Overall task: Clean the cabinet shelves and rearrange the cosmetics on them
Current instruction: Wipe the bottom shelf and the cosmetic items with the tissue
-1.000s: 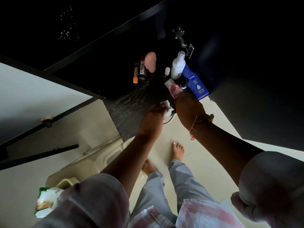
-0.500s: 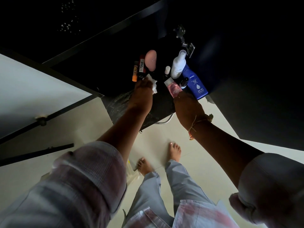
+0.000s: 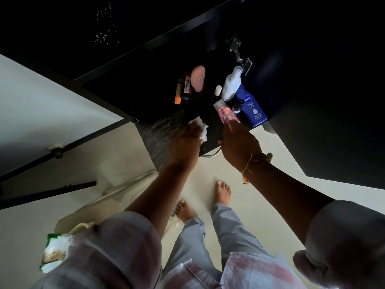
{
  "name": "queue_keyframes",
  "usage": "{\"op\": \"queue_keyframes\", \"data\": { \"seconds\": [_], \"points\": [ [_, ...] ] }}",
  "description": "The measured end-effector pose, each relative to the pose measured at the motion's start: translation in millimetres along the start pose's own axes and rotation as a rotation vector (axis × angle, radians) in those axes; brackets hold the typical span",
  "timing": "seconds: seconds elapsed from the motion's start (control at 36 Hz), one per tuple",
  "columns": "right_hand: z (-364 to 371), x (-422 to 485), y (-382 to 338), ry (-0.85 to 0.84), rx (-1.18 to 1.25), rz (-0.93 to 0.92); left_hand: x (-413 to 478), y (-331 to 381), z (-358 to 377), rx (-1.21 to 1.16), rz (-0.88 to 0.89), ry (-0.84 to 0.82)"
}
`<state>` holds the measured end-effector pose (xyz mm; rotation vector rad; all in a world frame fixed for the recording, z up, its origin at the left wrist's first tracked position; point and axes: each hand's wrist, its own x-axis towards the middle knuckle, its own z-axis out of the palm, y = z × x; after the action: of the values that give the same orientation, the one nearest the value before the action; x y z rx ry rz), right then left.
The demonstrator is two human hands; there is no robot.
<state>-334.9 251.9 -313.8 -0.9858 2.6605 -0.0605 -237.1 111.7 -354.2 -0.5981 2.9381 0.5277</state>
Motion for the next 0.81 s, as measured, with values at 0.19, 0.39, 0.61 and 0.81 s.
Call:
{"op": "queue_keyframes", "data": {
  "seconds": [0.19,0.39,0.61,0.81],
  "points": [
    [24.9,-15.5,-4.0,-0.021,-0.038,-0.052,-30.2,-4.5,1.0,-0.004,0.051,-0.009],
    [14.6,-12.1,-27.0,0.023,-0.068,-0.137,-13.1,-20.5,-15.9,0.114,-0.020,-0.083],
    [18.2,22.3,-59.6,-0.005,0.073,-0.427,7.3,-34.9,-33.1,-0.074,-0.075,-0.181],
    [21.3,40.8,-55.3,-0.003,-0.120,-0.461,-16.4,-75.1,-53.9,-0.027,-0.147,-0.119]
  ]
}}
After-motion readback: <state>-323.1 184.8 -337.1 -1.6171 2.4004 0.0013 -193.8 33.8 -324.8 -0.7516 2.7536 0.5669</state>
